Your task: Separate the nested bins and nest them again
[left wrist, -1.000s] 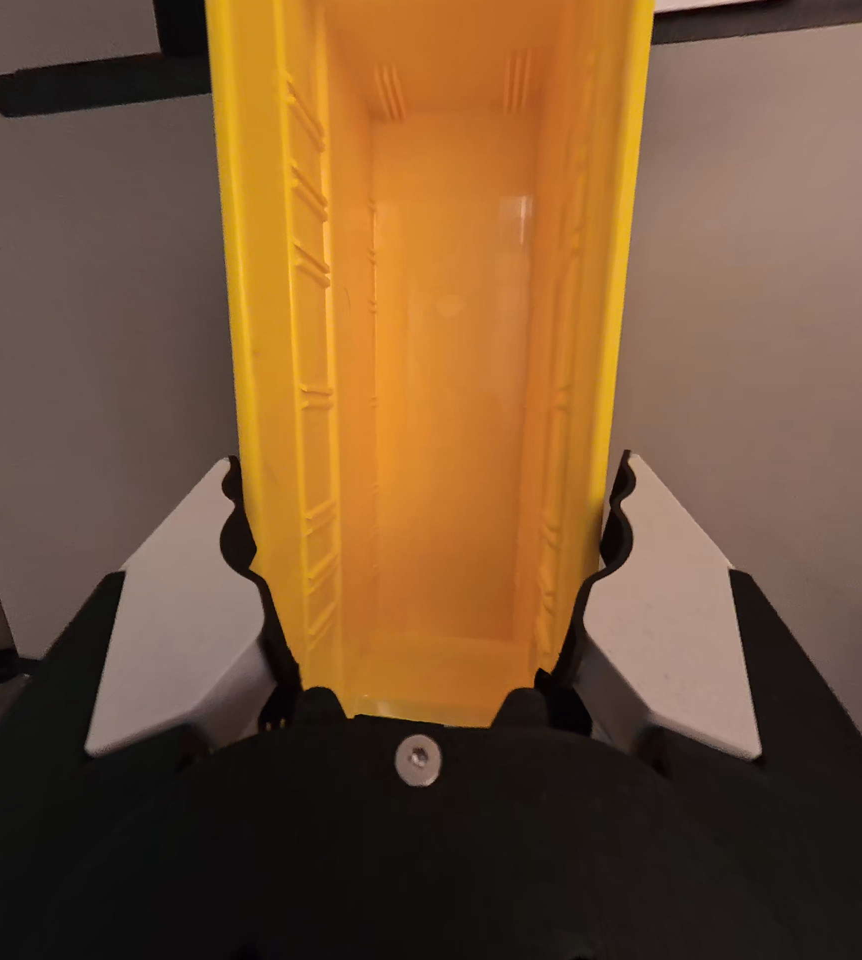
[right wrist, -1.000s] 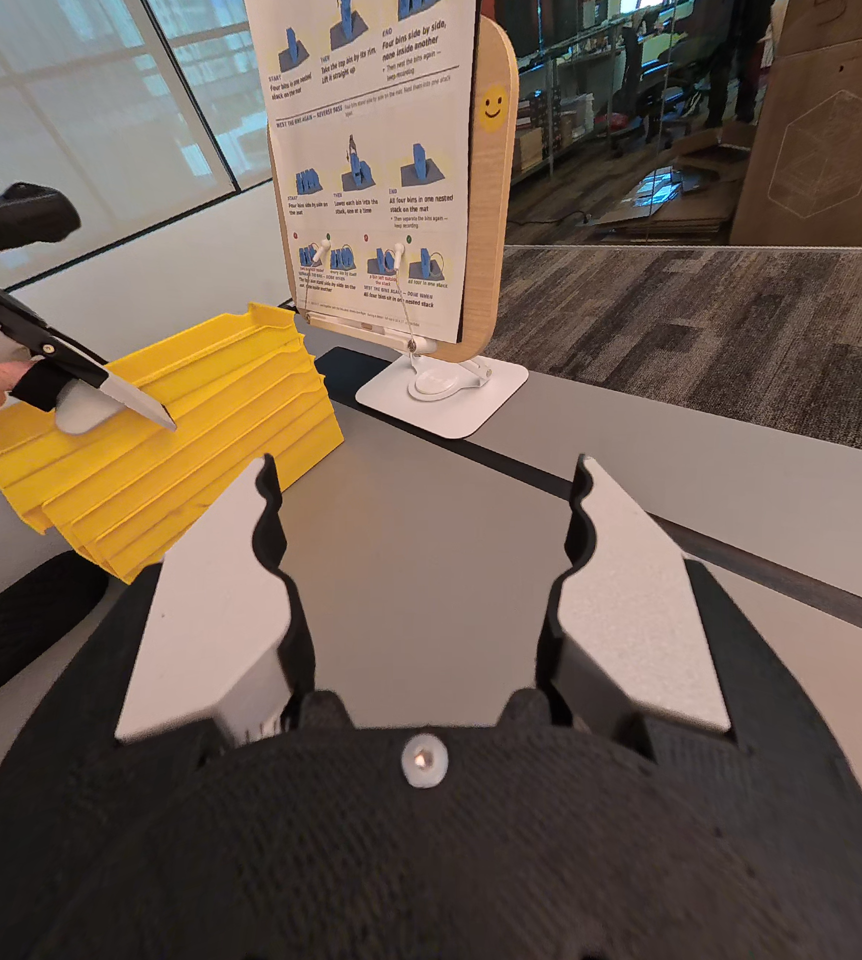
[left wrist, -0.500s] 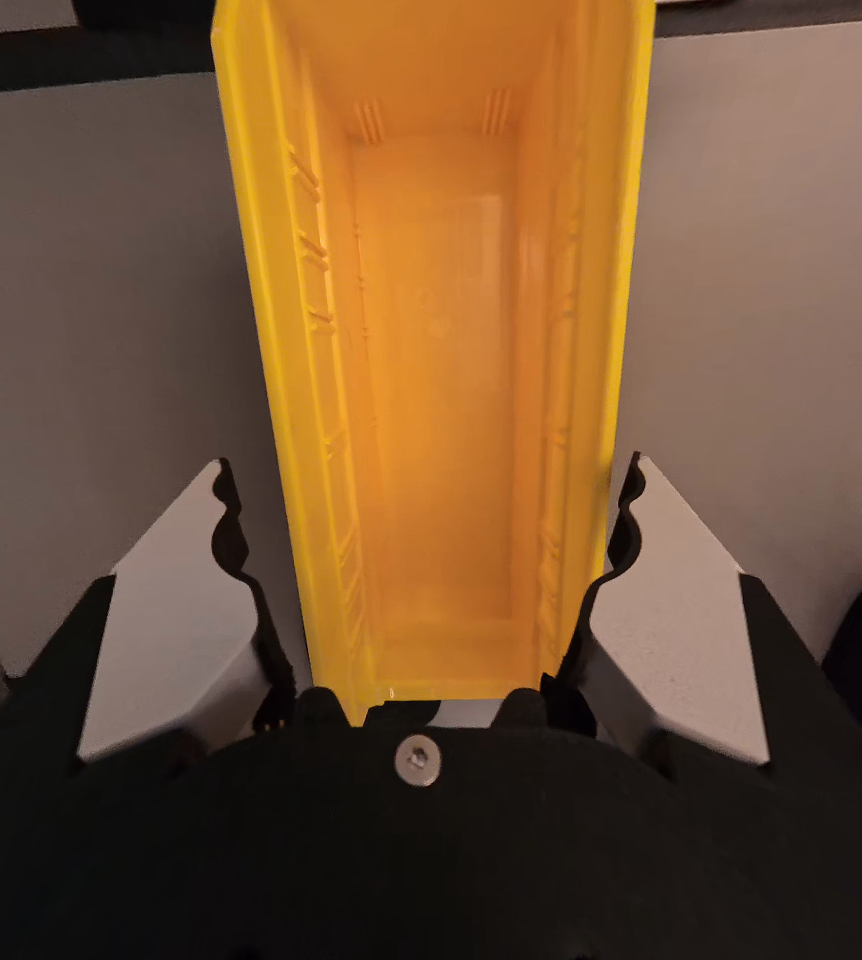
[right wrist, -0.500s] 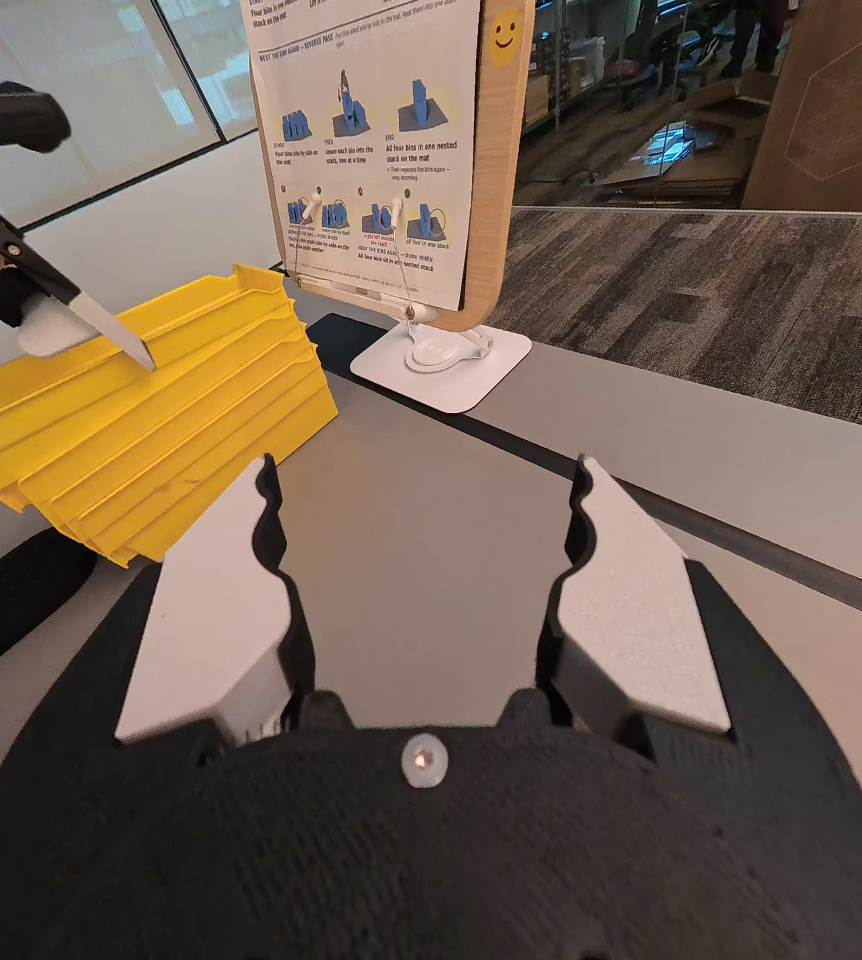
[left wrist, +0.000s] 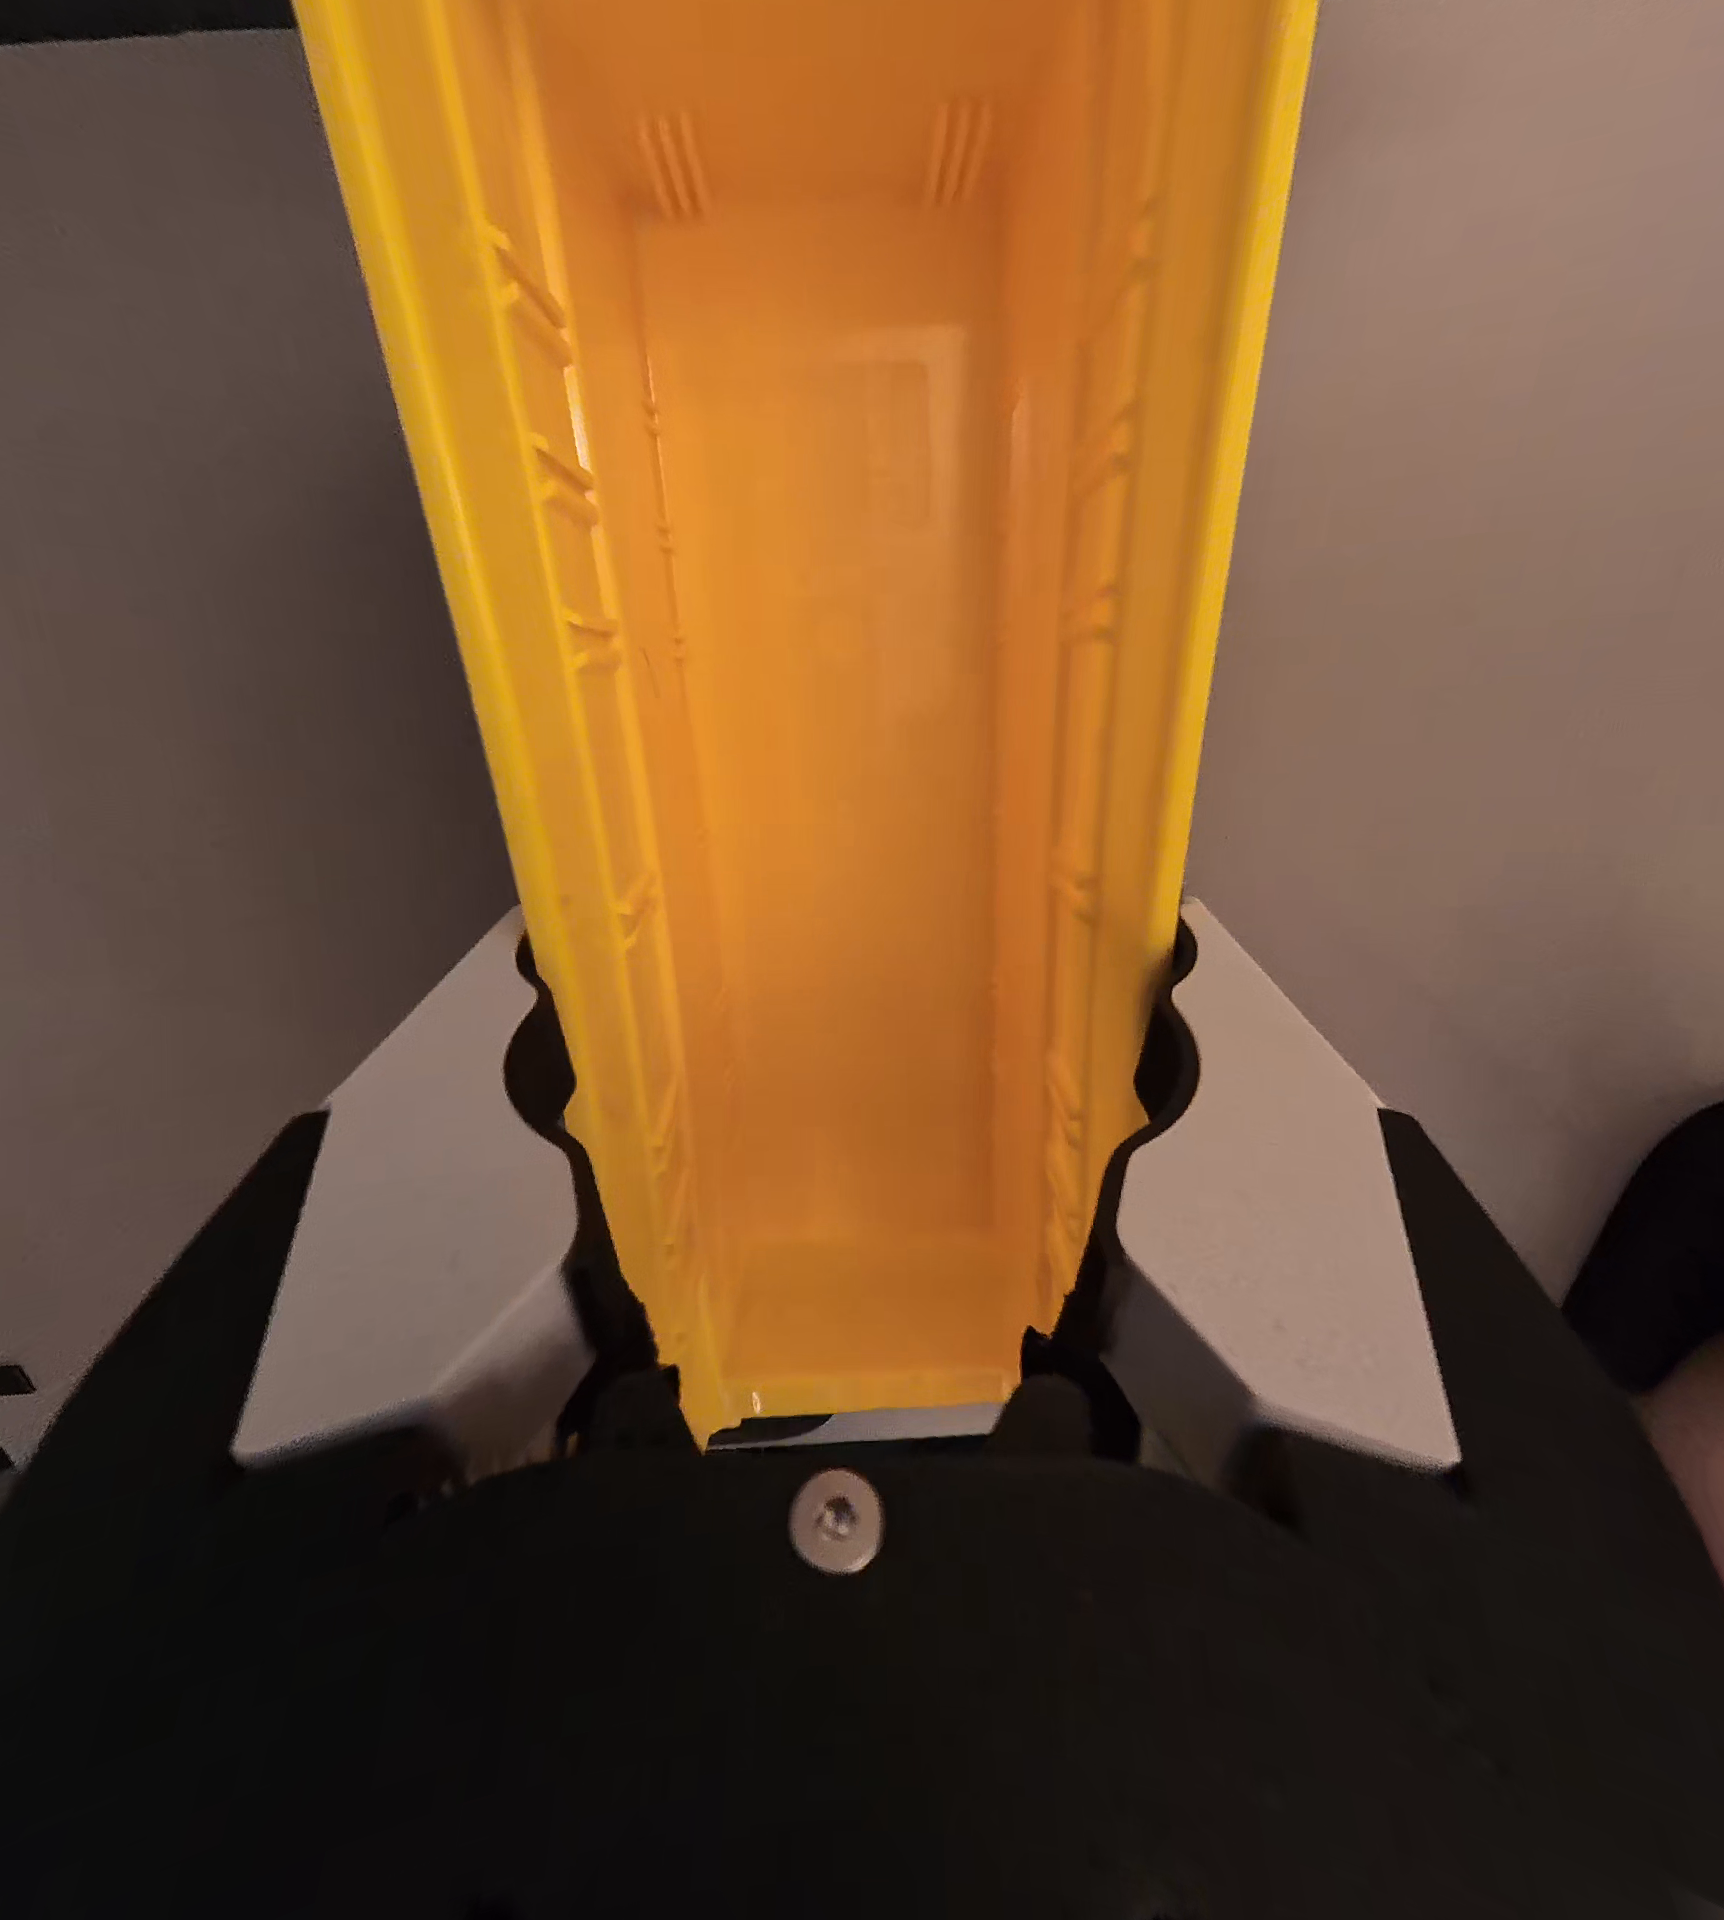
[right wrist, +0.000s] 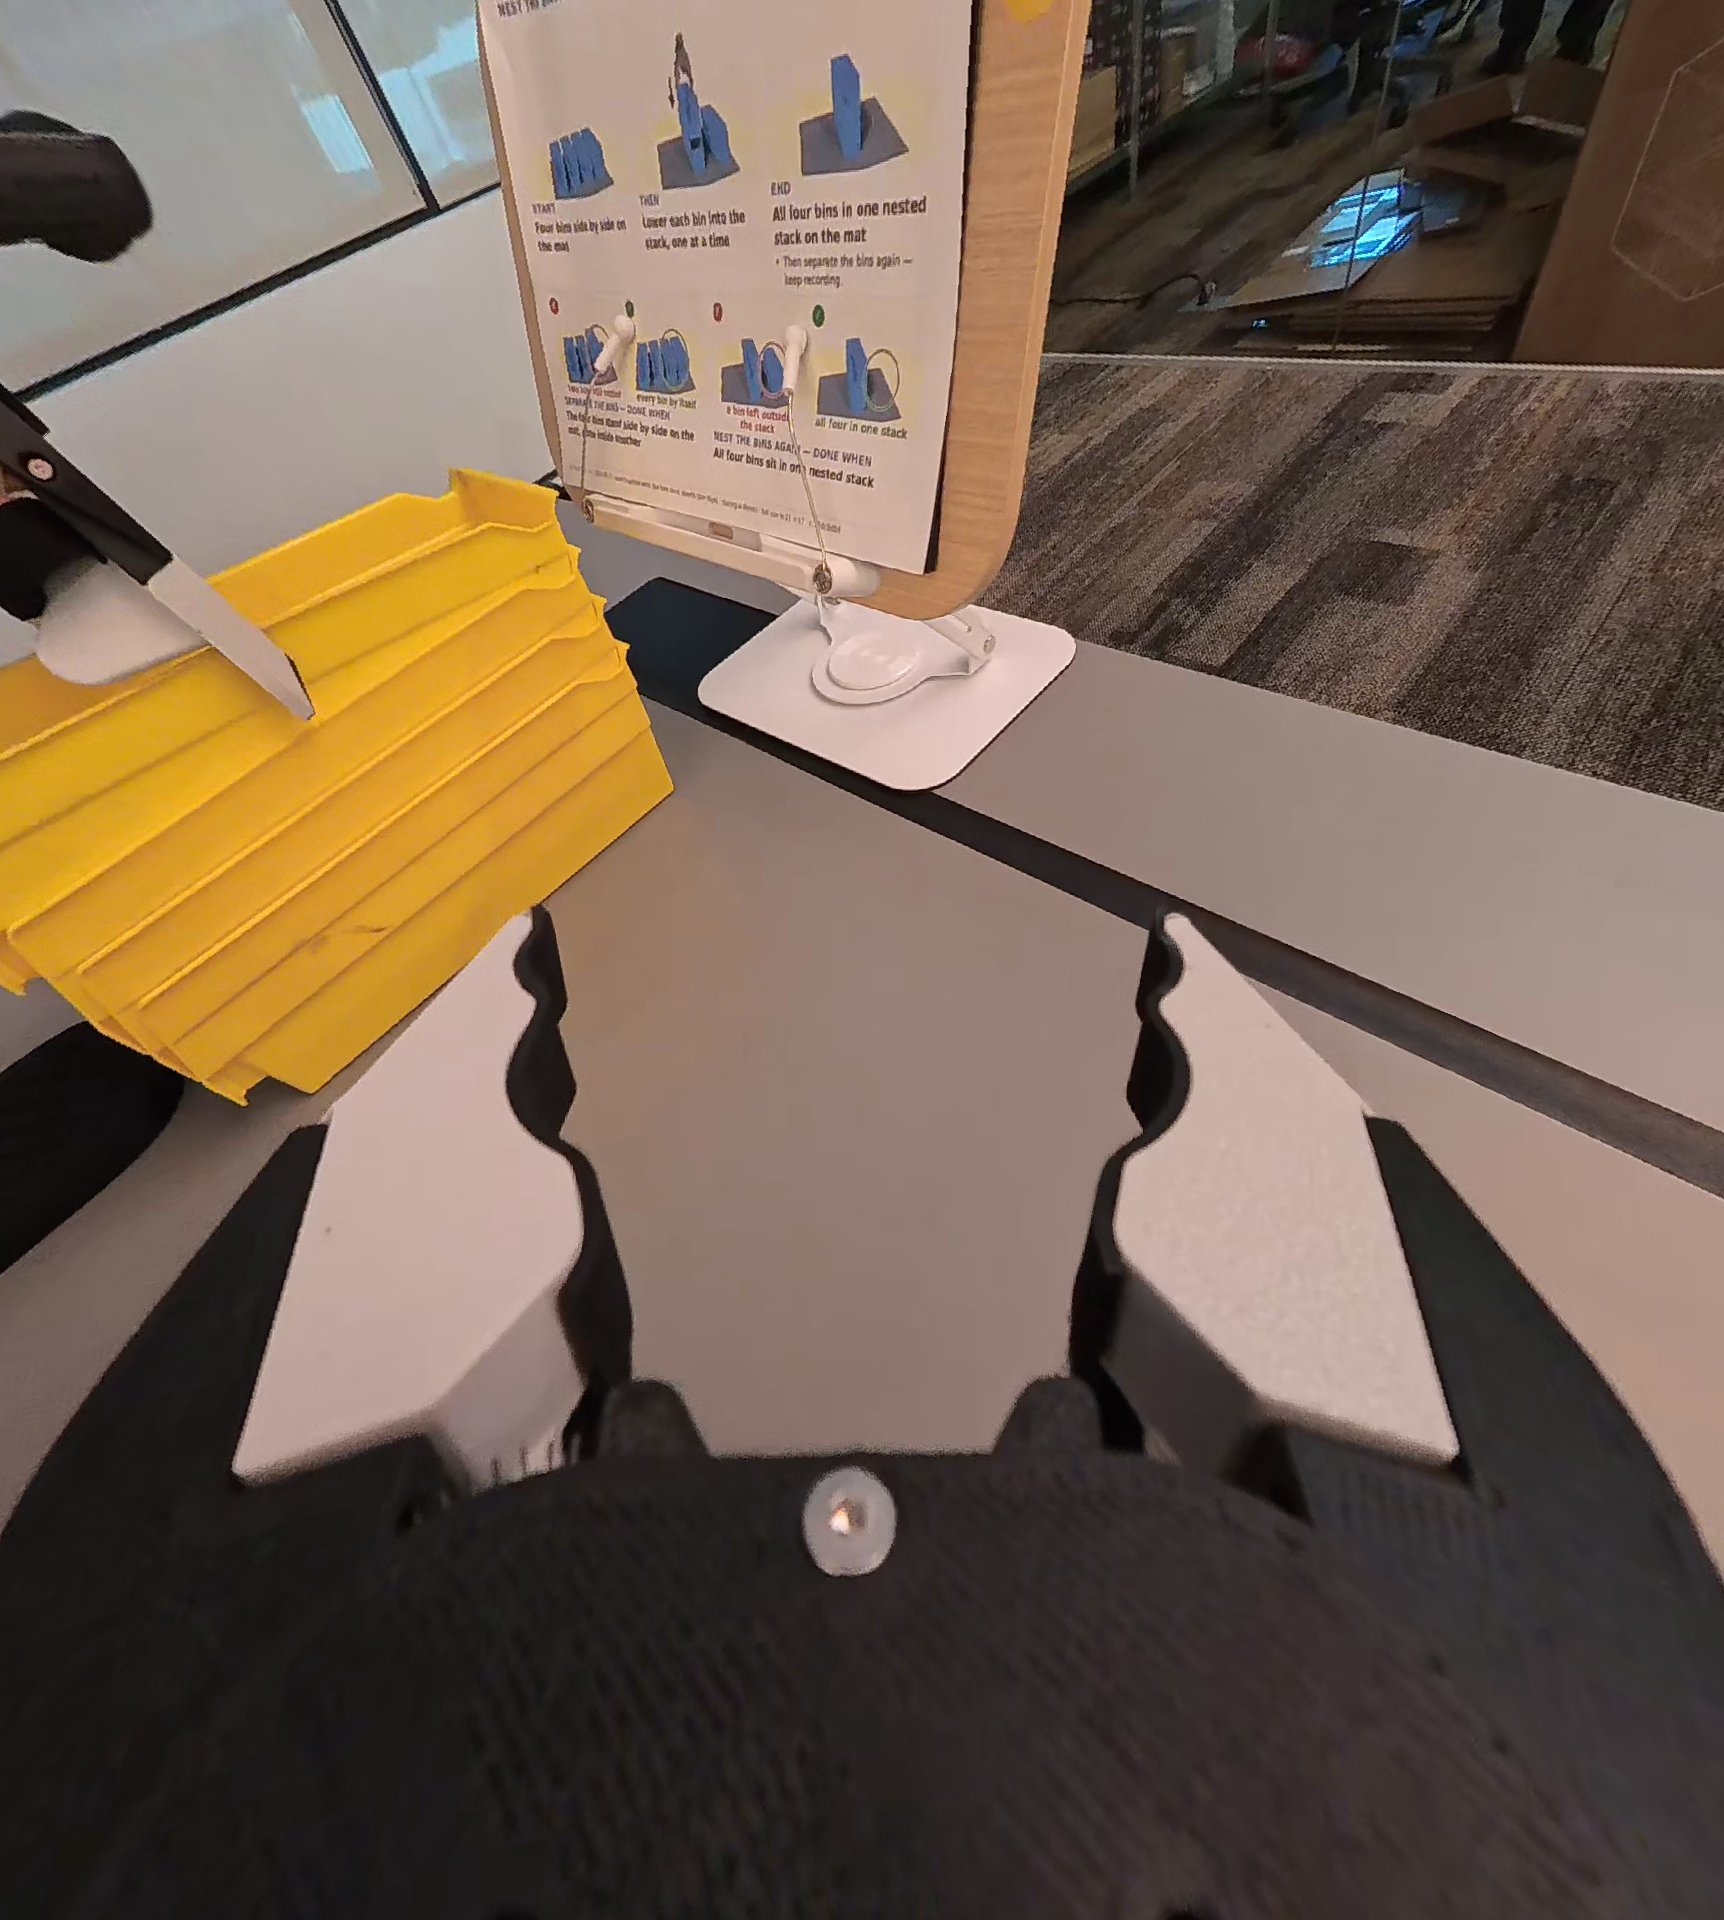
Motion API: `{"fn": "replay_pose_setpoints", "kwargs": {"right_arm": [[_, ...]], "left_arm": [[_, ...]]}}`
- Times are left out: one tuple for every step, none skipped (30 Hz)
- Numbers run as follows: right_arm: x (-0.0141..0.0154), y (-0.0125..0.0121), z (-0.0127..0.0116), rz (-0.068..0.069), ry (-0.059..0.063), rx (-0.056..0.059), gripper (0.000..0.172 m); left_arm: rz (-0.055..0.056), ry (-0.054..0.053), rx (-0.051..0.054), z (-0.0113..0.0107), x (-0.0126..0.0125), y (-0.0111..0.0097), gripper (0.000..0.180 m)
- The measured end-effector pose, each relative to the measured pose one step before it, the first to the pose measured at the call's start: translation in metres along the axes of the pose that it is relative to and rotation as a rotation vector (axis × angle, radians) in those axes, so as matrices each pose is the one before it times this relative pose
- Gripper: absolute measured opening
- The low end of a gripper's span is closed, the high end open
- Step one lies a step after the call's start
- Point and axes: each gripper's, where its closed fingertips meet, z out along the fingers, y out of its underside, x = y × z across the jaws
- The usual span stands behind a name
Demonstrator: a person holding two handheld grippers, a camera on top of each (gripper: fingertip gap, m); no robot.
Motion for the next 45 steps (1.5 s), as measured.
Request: {"fn": "replay_pose_setpoints", "kwargs": {"right_arm": [[0.00002, 0.00032, 0.00006, 0.0002, -0.0004, -0.0013, 0.110], [-0.00006, 0.00008, -0.00003, 0.0002, -0.0012, -0.0009, 0.110], [0.00002, -0.00007, -0.00002, 0.0004, -0.0003, 0.0005, 0.110], [0.00027, 0.00001, -0.00008, 0.0005, 0.0001, 0.0005, 0.110], [0.00015, 0.00030, -0.00004, 0.0011, -0.0003, -0.0012, 0.110], [0.00033, 0.00030, -0.00003, 0.0008, 0.0000, -0.0015, 0.110], [0.00036, 0.00026, -0.00007, 0.0007, 0.0004, -0.0009, 0.110], [0.00038, 0.00028, 0.00001, 0.0013, -0.0002, -0.0007, 0.110], [0.00031, 0.00051, -0.00003, 0.0016, -0.0007, -0.0017, 0.110], [0.00045, 0.00053, -0.00009, 0.0013, -0.0005, -0.0019, 0.110], [0.00056, 0.00019, -0.00008, 0.0013, 0.0006, -0.0008, 0.109], [0.00046, -0.00009, -0.00019, 0.0020, 0.0004, 0.0011, 0.109], [0.00008, -0.00006, -0.00010, 0.0018, -0.0012, 0.0010, 0.109], [-0.00001, -0.00001, -0.00002, 0.0009, -0.0010, 0.0007, 0.109], [0.00008, 0.00011, 0.00003, 0.0005, -0.0002, -0.0005, 0.109], [-0.00012, 0.00035, 0.00015, -0.0003, -0.0005, -0.0014, 0.109], [0.00009, 0.00047, 0.00028, -0.0007, 0.0000, -0.0022, 0.109], [0.00018, 0.00047, 0.00028, 0.0000, 0.0010, -0.0022, 0.109], [0.00013, 0.00042, 0.00026, 0.0000, 0.0001, -0.0019, 0.109], [0.00004, 0.00056, 0.00032, 0.0004, 0.0001, -0.0022, 0.109], [0.00027, 0.00035, 0.00035, 0.0002, 0.0009, -0.0017, 0.109], [0.00027, 0.00052, 0.00028, -0.0001, 0.0009, -0.0020, 0.109], [0.00028, 0.00058, 0.00042, -0.0001, 0.0009, -0.0030, 0.109], [0.00041, 0.00064, 0.00033, -0.0002, 0.0021, -0.0031, 0.109], [0.00050, 0.00056, 0.00038, -0.0004, 0.0027, -0.0025, 0.109], [0.00061, 0.00042, 0.00032, -0.0010, 0.0027, -0.0022, 0.109], [0.00070, 0.00022, 0.00017, -0.0005, 0.0038, -0.0009, 0.109], [0.00084, 0.00010, 0.00024, -0.0002, 0.0041, -0.0003, 0.109], [0.00100, 0.00017, 0.00040, 0.0004, 0.0047, -0.0008, 0.109], [0.00101, 0.00042, 0.00051, -0.0002, 0.0053, -0.0022, 0.109], [0.00102, 0.00061, 0.00101, -0.0015, 0.0057, -0.0034, 0.109], [0.00082, 0.00098, 0.00126, -0.0025, 0.0048, -0.0053, 0.109], [0.00065, 0.00126, 0.00165, -0.0034, 0.0036, -0.0073, 0.109], [0.00065, 0.00145, 0.00176, -0.0034, 0.0040, -0.0074, 0.109], [0.00104, 0.00152, 0.00175, -0.0023, 0.0051, -0.0068, 0.109], [0.00082, 0.00161, 0.00173, -0.0015, 0.0043, -0.0066, 0.109], [0.00070, 0.00141, 0.00140, -0.0017, 0.0032, -0.0056, 0.109], [0.00076, 0.00136, 0.00123, -0.0012, 0.0037, -0.0056, 0.109], [0.00038, 0.00118, 0.00071, -0.0006, 0.0025, -0.0056, 0.109], [-0.00033, 0.00095, -0.00003, -0.0018, -0.0007, -0.0059, 0.109], [-0.00013, 0.00012, -0.00093, -0.0046, 0.0017, -0.0030, 0.109], [0.00058, -0.00126, -0.00188, -0.0076, 0.0063, 0.0038, 0.109], [0.00117, -0.00244, -0.00268, -0.0064, 0.0092, 0.0114, 0.109], [0.00147, -0.00306, -0.00286, -0.0009, 0.0081, 0.0151, 0.109], [0.00090, -0.00327, -0.00264, 0.0025, 0.0032, 0.0181, 0.109]], "left_arm": [[-0.0028, 0.0013, 0.0086, -0.00093, -0.00015, -0.00051, 0.112], [-0.0016, 0.0010, 0.0133, -0.00143, 0.00003, -0.00109, 0.111], [-0.0007, -0.0004, 0.0160, -0.00195, 0.00022, -0.00155, 0.111], [-0.0014, -0.0017, 0.0190, -0.00266, 0.00036, -0.00205, 0.111], [0.0006, -0.0038, 0.0143, -0.00268, 0.00043, -0.00145, 0.112], [0.0060, -0.0080, 0.0077, -0.00187, 0.00027, -0.00025, 0.112], [0.0051, -0.0073, 0.0128, -0.00182, 0.00030, -0.00112, 0.112], [0.0032, -0.0050, 0.0173, -0.00158, 0.00051, -0.00119, 0.112], [0.0021, -0.0045, 0.0209, -0.00141, 0.00029, -0.00155, 0.111], [0.0012, -0.0058, 0.0188, -0.00113, -0.00002, -0.00111, 0.111], [-0.0005, -0.0041, 0.0176, -0.00057, -0.00007, -0.00077, 0.111], [0.0024, -0.0034, 0.0141, 0.00053, -0.00010, -0.00032, 0.112], [0.0036, -0.0034, 0.0070, 0.00158, 0.00002, 0.00103, 0.113], [0.0007, -0.0014, 0.0084, 0.00165, -0.00009, 0.00093, 0.113], [-0.0021, -0.0006, 0.0072, 0.00177, -0.00031, 0.00082, 0.114], [0.0017, -0.0033, -0.0054, 0.00242, -0.00080, 0.00244, 0.116], [-0.0007, 0.0067, 0.0024, 0.00275, 0.00070, 0.00138, 0.118], [-0.0139, 0.0049, 0.0109, 0.00265, -0.00051, 0.00014, 0.120], [-0.0088, 0.0076, 0.0006, 0.00329, -0.00010, 0.00129, 0.122], [-0.0040, 0.0060, -0.0043, 0.00379, -0.00036, 0.00195, 0.124], [-0.0076, 0.0070, 0.0048, 0.00310, -0.00033, 0.00049, 0.126], [-0.0079, 0.0056, 0.0116, 0.00231, -0.00054, -0.00059, 0.127], [-0.0037, 0.0049, 0.0073, 0.00158, -0.00036, 0.00002, 0.129], [0.0040, 0.0042, 0.0033, 0.00089, -0.00003, 0.00057, 0.130], [0.0150, 0.0059, 0.0054, -0.00030, 0.00085, 0.00021, 0.130], [0.0174, 0.0058, -0.0002, -0.00111, 0.00049, 0.00119, 0.130], [0.0065, 0.0149, 0.0047, -0.00330, 0.00098, -0.00005, 0.132], [0.0036, 0.0300, 0.0340, -0.00634, 0.00273, -0.00456, 0.134], [0.0069, 0.0336, 0.0610, -0.00952, 0.00328, -0.00822, 0.132], [0.0062, 0.0220, 0.0732, -0.01158, 0.00162, -0.00968, 0.128], [0.0074, 0.0166, 0.0849, -0.01244, 0.00124, -0.01163, 0.126], [0.0128, 0.0197, 0.0977, -0.01274, 0.00208, -0.01356, 0.124], [0.0137, 0.0212, 0.1009, -0.01251, 0.00269, -0.01378, 0.122], [0.0125, 0.0282, 0.0979, -0.01182, 0.00411, -0.01278, 0.118], [0.0132, 0.0420, 0.0957, -0.01080, 0.00679, -0.01206, 0.114], [0.0164, 0.0531, 0.0916, -0.01006, 0.00914, -0.01140, 0.112], [0.0169, 0.0495, 0.0866, -0.00929, 0.00911, -0.01054, 0.112], [0.0194, 0.0378, 0.0830, -0.00850, 0.00788, -0.00985, 0.112], [0.0236, 0.0305, 0.0808, -0.00747, 0.00743, -0.00961, 0.111], [0.0260, 0.0224, 0.0764, -0.00666, 0.00645, -0.00967, 0.109], [0.0289, 0.0198, 0.0632, -0.00582, 0.00617, -0.00857, 0.106], [0.0246, 0.0130, 0.0513, -0.00479, 0.00480, -0.00763, 0.104], [0.0129, 0.0121, 0.0385, -0.00381, 0.00428, -0.00619, 0.104], [-0.0007, 0.0114, 0.0247, -0.00274, 0.00354, -0.00421, 0.103], [-0.0112, 0.0188, 0.0135, -0.00199, 0.00434, -0.00212, 0.102]]}}
